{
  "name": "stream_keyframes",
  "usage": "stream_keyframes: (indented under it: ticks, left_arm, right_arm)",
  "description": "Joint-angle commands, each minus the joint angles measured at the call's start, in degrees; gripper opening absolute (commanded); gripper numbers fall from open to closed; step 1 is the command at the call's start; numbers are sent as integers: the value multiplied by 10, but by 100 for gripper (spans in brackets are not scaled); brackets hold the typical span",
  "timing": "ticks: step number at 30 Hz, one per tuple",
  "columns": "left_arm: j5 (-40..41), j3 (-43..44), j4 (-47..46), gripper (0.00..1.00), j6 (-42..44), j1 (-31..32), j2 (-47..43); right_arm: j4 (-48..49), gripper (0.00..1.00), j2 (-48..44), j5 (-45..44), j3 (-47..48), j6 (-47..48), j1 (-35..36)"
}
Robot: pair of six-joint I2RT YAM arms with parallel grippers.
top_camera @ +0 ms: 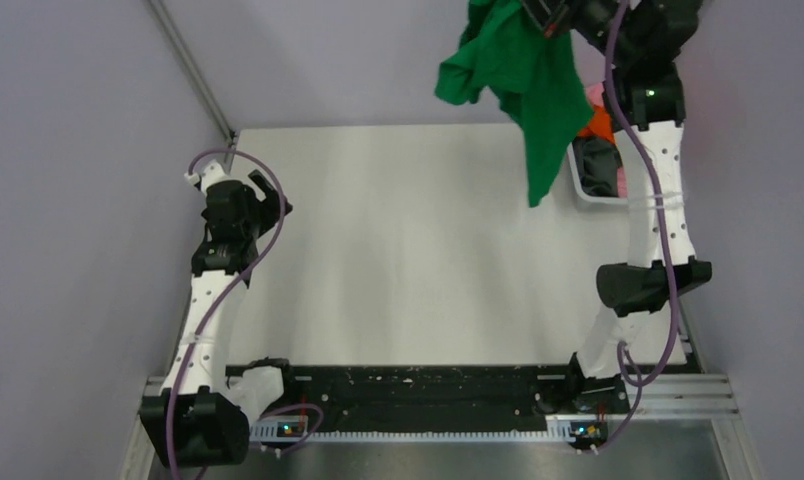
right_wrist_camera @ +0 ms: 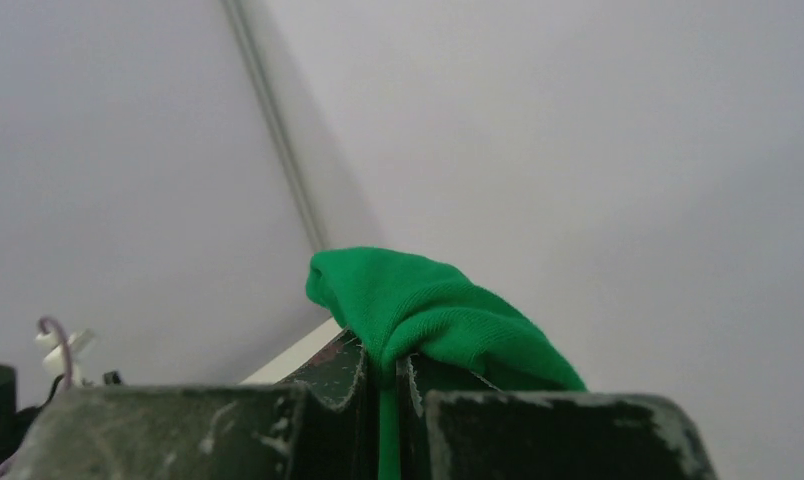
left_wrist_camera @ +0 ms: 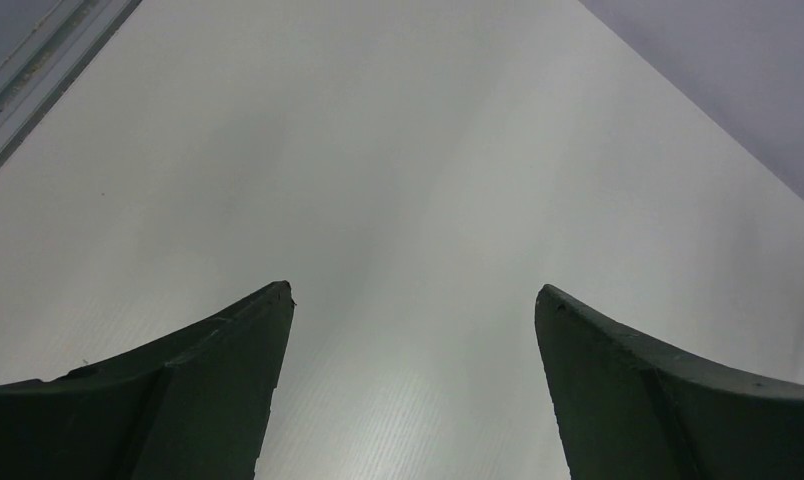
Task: Fold and stack the t-shirts
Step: Move the tshirt to the center of the board
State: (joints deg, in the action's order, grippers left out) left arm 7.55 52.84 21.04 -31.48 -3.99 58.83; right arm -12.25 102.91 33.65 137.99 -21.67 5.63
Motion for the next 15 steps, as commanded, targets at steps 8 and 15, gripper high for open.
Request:
stream_keyframes:
  ticks: [8, 15]
  left_arm:
    - [34, -26, -2, 96, -5, 2, -46]
    - [-10, -29, -5, 96, -18, 1, -21]
  right_arm:
    - [66, 0, -31, 49, -169, 42, 104]
    - [55, 53, -79, -216, -568, 132, 81]
